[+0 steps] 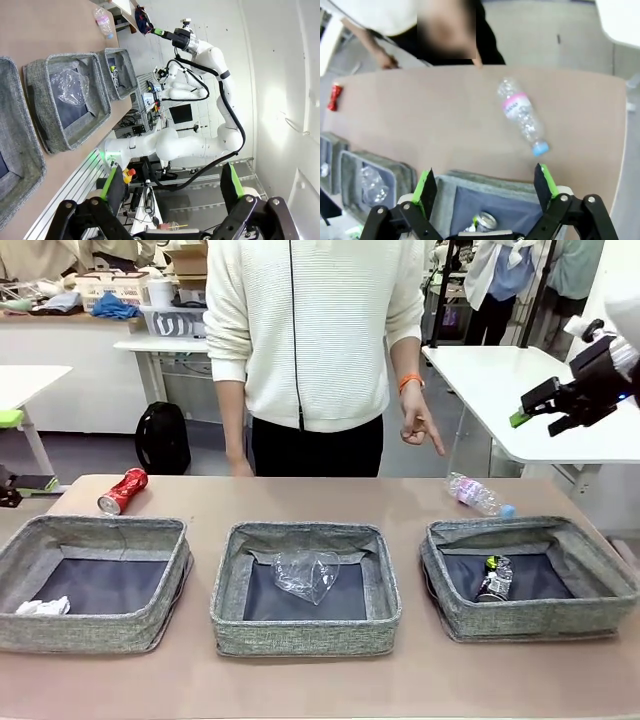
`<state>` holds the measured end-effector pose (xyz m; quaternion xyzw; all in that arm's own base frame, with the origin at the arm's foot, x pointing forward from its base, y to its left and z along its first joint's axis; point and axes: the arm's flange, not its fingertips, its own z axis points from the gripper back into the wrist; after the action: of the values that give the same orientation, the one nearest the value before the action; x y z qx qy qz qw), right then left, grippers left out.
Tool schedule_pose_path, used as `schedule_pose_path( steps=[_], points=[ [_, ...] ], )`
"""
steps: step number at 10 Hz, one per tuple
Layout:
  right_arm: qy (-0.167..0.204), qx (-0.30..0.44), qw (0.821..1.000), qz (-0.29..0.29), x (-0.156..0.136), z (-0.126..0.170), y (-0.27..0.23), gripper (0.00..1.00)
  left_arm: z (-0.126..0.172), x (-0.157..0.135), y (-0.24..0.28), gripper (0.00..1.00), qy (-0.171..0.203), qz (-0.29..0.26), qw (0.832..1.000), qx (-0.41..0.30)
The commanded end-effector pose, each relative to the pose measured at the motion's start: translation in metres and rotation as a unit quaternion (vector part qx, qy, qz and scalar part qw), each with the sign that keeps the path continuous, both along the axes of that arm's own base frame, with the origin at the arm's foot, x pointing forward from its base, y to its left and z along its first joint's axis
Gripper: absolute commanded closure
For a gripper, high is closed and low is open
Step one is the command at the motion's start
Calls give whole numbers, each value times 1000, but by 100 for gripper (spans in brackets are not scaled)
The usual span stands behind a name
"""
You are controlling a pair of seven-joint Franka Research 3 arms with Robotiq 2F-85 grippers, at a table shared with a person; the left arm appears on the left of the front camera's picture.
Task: Sort the waste into the appropriate baskets.
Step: Pick up the waste item pointed out by the person.
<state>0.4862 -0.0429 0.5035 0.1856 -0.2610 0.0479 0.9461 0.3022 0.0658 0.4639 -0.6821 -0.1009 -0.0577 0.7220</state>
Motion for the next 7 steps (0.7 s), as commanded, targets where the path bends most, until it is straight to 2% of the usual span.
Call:
schedule_pose_path(
  steps=[1,2,4,7],
  points=[
    [55,-69,996,9,35,-19,1,0,2,0,-2,0,-9,4,1000,-2],
    [51,-68,995,48,61,-36,-1,0,2,0,-2,0,-9,4,1000,-2],
    [68,-152,985,47,108,-84,0,0,2,0,-2,0,-9,4,1000,-2],
    [79,-163,978,105,128,-129,8,0,2,0,-2,0,-9,4,1000,-2]
  ],
)
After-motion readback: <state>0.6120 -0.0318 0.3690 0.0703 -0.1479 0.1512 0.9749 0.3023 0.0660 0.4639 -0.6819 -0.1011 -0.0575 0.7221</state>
